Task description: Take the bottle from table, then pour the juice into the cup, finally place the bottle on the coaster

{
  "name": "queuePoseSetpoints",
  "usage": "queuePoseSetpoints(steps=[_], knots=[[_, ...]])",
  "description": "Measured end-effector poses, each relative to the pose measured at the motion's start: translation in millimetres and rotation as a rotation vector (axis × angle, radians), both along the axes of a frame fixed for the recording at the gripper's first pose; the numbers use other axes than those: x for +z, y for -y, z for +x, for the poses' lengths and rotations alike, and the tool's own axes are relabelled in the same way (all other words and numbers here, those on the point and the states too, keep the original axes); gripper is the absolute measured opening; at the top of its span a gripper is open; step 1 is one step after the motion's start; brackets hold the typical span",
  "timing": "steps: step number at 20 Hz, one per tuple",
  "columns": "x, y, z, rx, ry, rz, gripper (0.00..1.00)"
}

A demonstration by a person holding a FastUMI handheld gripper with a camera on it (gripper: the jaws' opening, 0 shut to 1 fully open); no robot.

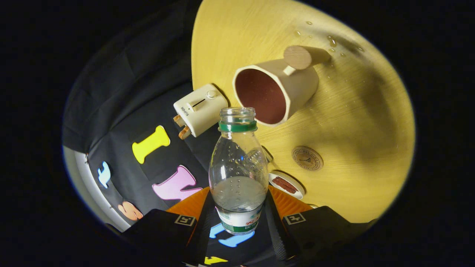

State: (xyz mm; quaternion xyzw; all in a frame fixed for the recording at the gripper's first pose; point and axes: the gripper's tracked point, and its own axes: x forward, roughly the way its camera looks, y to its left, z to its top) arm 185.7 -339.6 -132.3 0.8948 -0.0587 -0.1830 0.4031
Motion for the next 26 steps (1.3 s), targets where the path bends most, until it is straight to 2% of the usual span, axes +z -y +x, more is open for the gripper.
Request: queuePoseSetpoints(steps=[5,11,16,22,24,26], knots=[[21.0,-18.6,-13.9,0.166,-0.061,-0.373,0.71],[37.4,-34.1,-27.4,0.283,-0.138,-0.779,0.71],[39.5,-59.7,-31.8,0.421,-0.231,-1.181,0.71],[49.0,-75.2,-40.4,0.472,-0.332,-1.692,0.71],[46.5,-84.9,-40.2,0.462,-0.335,-1.807,0.71],[37.3,-85.0,-37.5,0.436,-0.361,-1.872,0.71]])
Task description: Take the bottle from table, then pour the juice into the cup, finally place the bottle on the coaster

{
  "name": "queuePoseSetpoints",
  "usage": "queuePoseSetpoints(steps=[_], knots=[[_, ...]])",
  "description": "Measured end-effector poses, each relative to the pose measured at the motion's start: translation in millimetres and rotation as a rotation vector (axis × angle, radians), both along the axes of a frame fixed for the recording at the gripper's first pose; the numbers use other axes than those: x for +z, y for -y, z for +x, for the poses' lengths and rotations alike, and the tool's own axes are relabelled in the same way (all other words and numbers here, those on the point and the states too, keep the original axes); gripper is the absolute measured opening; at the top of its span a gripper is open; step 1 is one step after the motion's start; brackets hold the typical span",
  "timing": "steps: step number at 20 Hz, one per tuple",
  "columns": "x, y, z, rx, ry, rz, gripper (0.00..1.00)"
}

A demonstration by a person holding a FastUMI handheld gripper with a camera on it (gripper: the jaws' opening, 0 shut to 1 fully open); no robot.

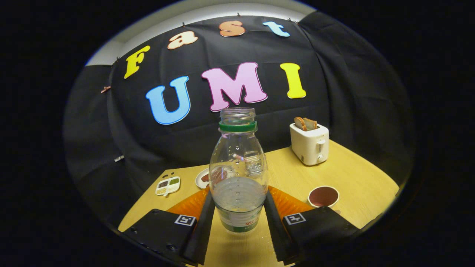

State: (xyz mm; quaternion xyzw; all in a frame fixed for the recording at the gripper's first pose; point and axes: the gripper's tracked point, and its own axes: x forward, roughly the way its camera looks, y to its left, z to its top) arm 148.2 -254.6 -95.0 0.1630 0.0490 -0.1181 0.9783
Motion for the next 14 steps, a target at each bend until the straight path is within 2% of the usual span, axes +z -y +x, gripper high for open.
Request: queuePoseSetpoints(steps=[4,8,11,14], knots=[[-23.3,-10.6,12.8,0.005,-0.020,-0.120,0.71],[-43.8,-14.1,43.6,0.018,-0.048,-0.243,0.71],[-54.9,-9.6,74.8,0.013,-0.054,-0.244,0.71],[-61.8,9.6,101.7,-0.034,-0.052,-0.237,0.71]])
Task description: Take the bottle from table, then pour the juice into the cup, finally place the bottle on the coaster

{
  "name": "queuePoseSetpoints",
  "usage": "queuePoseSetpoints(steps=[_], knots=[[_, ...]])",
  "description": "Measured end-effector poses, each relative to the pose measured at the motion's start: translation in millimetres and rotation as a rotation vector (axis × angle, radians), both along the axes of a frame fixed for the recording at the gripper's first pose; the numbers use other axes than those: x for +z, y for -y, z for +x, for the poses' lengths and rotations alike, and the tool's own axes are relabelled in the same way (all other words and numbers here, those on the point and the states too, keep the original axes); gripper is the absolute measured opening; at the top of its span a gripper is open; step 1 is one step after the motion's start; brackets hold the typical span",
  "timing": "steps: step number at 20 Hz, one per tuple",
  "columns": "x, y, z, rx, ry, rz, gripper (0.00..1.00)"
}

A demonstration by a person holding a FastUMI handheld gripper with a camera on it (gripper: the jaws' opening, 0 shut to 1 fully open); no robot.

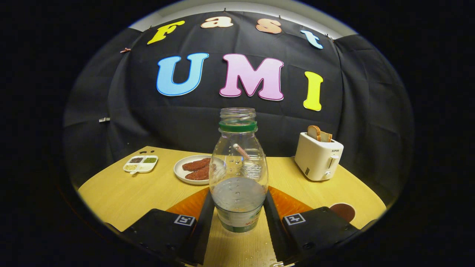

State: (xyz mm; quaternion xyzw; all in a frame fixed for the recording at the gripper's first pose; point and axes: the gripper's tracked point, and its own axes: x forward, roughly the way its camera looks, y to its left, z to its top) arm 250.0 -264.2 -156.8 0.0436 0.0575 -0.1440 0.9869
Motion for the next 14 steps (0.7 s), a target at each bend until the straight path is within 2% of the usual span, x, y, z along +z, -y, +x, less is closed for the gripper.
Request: queuePoseSetpoints(steps=[4,14], knots=[[-10.1,18.4,28.0,-0.034,0.009,0.014,0.71],[-25.6,-3.3,60.7,0.010,0.005,0.060,0.72]])
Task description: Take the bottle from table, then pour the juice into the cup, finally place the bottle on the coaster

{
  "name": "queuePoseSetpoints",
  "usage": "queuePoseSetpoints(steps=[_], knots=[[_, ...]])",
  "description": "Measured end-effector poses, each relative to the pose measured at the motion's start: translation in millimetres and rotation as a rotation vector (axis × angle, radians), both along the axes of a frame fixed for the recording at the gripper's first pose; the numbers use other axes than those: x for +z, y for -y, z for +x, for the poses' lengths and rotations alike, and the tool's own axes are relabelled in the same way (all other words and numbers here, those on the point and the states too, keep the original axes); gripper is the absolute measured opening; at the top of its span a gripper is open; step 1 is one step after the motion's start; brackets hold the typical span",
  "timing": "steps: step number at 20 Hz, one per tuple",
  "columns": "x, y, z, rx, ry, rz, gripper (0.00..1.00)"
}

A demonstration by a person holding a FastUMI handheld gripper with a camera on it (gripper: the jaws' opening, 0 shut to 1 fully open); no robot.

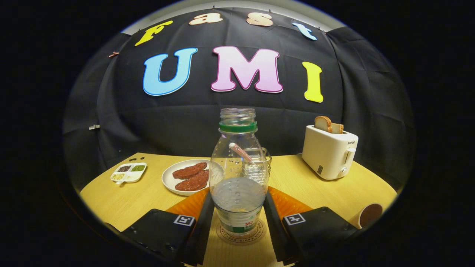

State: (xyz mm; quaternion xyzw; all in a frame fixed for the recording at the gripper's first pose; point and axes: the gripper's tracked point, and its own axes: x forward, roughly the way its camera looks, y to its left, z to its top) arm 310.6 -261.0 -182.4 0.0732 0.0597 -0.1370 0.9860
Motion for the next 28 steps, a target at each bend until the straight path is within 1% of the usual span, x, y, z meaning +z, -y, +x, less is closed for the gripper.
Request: queuePoseSetpoints(steps=[4,10,12,16,21,24,28], knots=[[-0.9,1.5,0.8,-0.003,0.000,0.002,0.73],[2.6,9.0,-1.4,-0.024,0.001,0.035,0.78],[6.8,10.3,-5.1,-0.030,0.003,0.034,1.00],[19.2,6.8,-20.7,-0.012,0.014,0.015,0.99],[41.7,-3.9,-65.1,0.017,0.019,-0.021,1.00],[73.4,-8.3,-107.1,0.030,0.051,-0.021,1.00],[117.9,-2.3,-171.0,0.023,0.040,-0.057,0.97]])
